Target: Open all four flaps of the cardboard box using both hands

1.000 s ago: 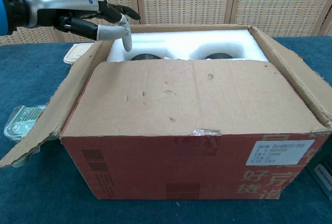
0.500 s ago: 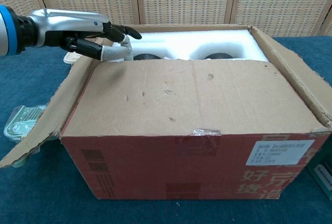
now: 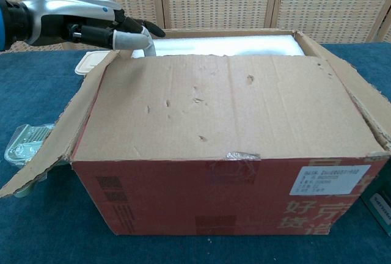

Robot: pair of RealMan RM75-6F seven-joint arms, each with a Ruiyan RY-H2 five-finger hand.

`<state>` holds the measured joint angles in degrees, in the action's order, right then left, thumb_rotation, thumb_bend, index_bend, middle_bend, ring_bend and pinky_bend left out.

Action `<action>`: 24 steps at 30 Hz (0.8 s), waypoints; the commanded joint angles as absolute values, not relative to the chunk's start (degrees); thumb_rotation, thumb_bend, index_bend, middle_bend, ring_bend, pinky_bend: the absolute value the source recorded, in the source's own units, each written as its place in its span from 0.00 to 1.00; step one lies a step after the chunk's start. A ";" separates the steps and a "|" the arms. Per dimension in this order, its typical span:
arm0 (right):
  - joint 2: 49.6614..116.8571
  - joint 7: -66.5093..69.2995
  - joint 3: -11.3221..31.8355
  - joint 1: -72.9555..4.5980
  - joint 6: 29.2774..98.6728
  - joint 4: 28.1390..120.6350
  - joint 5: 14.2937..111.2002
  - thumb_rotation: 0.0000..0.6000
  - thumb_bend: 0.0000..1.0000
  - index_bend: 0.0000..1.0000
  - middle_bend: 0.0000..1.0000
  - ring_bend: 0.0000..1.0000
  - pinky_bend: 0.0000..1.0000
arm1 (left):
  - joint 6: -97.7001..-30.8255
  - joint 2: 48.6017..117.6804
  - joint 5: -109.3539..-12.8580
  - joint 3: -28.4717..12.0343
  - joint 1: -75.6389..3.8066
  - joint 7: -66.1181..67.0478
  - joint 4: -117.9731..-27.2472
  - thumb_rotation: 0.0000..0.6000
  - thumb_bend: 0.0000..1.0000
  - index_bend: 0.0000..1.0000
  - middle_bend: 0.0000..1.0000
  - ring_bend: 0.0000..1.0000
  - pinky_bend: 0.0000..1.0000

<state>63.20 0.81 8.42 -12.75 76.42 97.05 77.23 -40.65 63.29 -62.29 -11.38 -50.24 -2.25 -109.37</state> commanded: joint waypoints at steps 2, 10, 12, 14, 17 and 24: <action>63.20 0.75 8.46 -12.72 76.47 97.13 77.17 1.00 0.78 0.00 0.00 0.00 0.00 | -39.10 59.39 -64.95 -13.51 -49.14 -8.06 -111.50 0.33 0.48 0.40 0.00 0.00 0.00; 63.21 0.44 8.54 -12.76 76.57 97.43 77.25 1.00 0.78 0.00 0.00 0.00 0.00 | -37.49 53.96 -71.30 -15.73 -47.24 -18.09 -114.55 0.33 0.48 0.40 0.00 0.00 0.00; 63.21 0.30 8.54 -12.78 76.60 97.52 77.29 1.00 0.78 0.00 0.00 0.00 0.00 | -37.51 53.16 -72.43 -16.10 -46.87 -19.87 -115.24 0.33 0.48 0.40 0.00 0.00 0.00; 63.19 0.18 8.56 -12.82 76.58 97.66 77.32 1.00 0.78 0.00 0.00 0.00 0.00 | -37.24 52.01 -74.11 -16.49 -46.43 -22.57 -116.21 0.33 0.48 0.40 0.00 0.00 0.00; 63.16 -0.10 8.59 -12.82 76.71 97.95 77.35 1.00 0.78 0.00 0.00 0.00 0.00 | -35.92 49.75 -78.61 -16.99 -45.91 -29.48 -117.37 0.33 0.48 0.40 0.00 0.00 0.00; 62.99 -0.54 8.61 -12.67 77.06 98.42 77.38 1.00 0.78 0.00 0.00 0.00 0.00 | -38.10 46.77 -89.31 -16.06 -45.02 -40.01 -118.81 0.33 0.47 0.40 0.00 0.00 0.00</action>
